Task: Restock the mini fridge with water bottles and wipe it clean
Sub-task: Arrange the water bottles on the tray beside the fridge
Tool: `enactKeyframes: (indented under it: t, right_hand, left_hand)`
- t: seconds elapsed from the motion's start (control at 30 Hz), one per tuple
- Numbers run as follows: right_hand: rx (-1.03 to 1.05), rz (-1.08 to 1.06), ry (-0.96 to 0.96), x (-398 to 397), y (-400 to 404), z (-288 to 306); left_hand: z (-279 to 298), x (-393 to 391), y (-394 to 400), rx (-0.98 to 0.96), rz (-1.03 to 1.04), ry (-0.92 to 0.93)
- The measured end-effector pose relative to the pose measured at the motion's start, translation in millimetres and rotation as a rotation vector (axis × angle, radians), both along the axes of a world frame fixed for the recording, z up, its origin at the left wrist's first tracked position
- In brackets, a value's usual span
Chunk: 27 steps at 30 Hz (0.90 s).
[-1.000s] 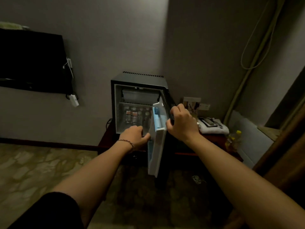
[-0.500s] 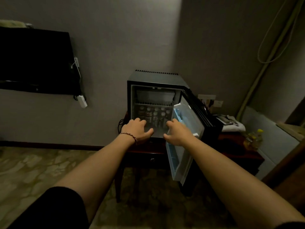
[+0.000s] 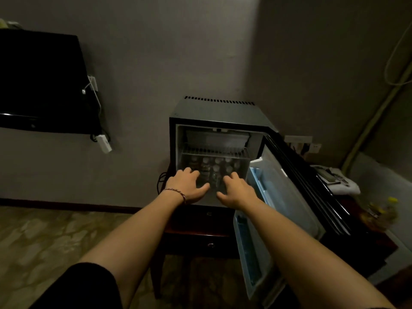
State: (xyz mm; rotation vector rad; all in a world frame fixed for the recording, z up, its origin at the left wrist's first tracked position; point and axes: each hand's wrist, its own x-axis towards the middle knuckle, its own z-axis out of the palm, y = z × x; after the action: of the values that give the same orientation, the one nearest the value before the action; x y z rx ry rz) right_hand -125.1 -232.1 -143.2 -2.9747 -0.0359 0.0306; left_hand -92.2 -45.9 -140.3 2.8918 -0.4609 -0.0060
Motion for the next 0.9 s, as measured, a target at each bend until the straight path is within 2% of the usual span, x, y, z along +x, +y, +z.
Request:
enactKeyframes:
  t: [0.1, 0.3, 0.53, 0.9]
  right_hand:
    - [0.004, -0.031, 0.03, 15.6, -5.1, -13.7]
    - [-0.002, -0.106, -0.006, 41.4, -4.4, -32.8]
    - [-0.051, -0.198, -0.027, 70.8, 5.5, -83.3]
    - [-0.039, -0.272, -0.038, 106.6, -0.4, -143.4]
  left_hand:
    - [-15.6, 21.0, -4.9, -0.007, -0.016, 0.033]
    - [-38.4, 60.6, -4.6, -0.011, -0.055, -0.016]
    - [-85.7, 100.7, -5.5, -0.032, -0.115, -0.036]
    - [-143.4, 131.9, -15.3, -0.069, -0.17, -0.036]
